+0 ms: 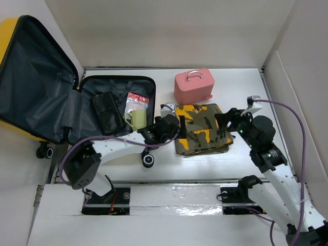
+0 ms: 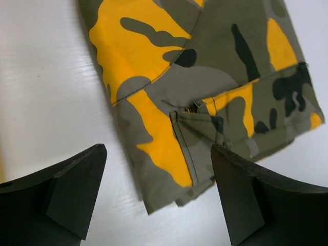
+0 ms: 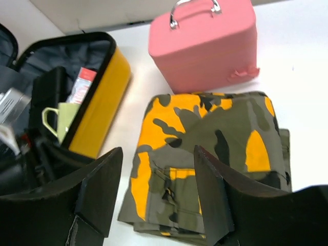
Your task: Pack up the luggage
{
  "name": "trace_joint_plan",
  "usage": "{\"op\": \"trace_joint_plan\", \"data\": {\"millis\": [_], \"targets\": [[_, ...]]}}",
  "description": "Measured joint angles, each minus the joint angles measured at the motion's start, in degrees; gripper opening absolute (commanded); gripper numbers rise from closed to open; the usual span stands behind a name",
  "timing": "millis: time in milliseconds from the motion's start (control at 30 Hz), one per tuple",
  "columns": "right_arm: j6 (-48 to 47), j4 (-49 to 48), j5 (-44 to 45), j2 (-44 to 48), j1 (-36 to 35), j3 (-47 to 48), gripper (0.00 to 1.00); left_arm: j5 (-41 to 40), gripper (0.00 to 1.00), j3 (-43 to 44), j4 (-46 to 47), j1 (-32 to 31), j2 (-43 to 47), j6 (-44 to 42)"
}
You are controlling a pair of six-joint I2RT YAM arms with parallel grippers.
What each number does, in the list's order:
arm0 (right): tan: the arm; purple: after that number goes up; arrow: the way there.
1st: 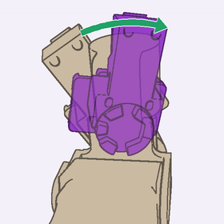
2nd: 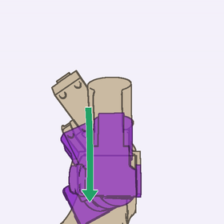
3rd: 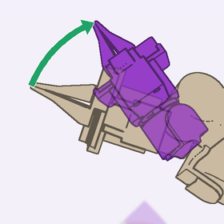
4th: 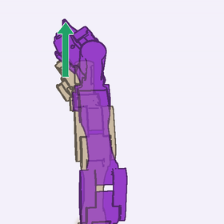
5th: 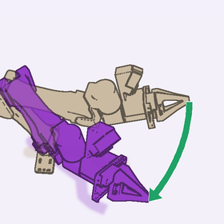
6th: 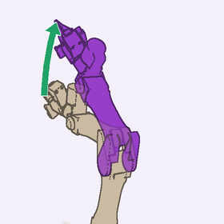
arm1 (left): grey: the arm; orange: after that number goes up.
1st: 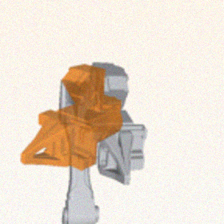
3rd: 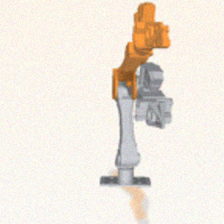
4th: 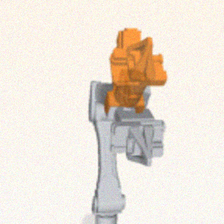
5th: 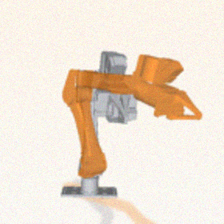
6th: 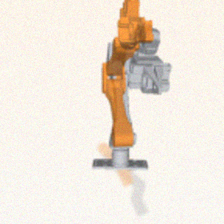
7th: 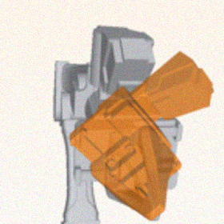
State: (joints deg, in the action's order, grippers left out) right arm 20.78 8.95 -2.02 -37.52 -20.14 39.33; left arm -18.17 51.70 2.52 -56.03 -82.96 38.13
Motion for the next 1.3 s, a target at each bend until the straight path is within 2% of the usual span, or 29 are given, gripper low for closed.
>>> {"op": "trace_joint_plan", "data": {"millis": [200,400,600,700,733,800,1067,1300], "targets": [[-0.85,0.9,-5.57,1.46,4.22,-0.61,0.64,0.66,0.8,3.91,2.08,2.25,-11.91,2.64],[-1.16,0.9,-8.79,2.14,5.88,-0.94,0.64,4.52,0.77,4.13,6.25,7.39,-19.37,5.44],[-1.16,0.35,-11.47,2.69,5.95,-0.96,0.64,7.96,0.64,8.22,11.52,8.31,-24.59,6.69],[-1.16,-0.39,-12.48,2.69,5.95,-1.75,0.63,9.62,0.45,9.55,15.06,8.31,-27.15,7.41],[-1.16,-0.39,-12.76,2.6,5.95,-1.9,0.63,10.23,0.24,9.62,16.31,8.35,-27.82,7.78],[-1.16,-0.39,-13.11,2.56,5.95,-1.95,0.62,11.56,0.0,9.7,18.12,8.37,-29.14,8.7],[-1.09,-0.44,-13.6,2.75,5.95,-1.95,0.61,13.11,0.0,9.44,18.29,8.04,-27.45,5.14],[-0.42,-1.97,-11.43,5.16,5.95,-2.89,0.62,15.3,0.0,8.98,9.18,8.04,-10.21,-2.47]]}}
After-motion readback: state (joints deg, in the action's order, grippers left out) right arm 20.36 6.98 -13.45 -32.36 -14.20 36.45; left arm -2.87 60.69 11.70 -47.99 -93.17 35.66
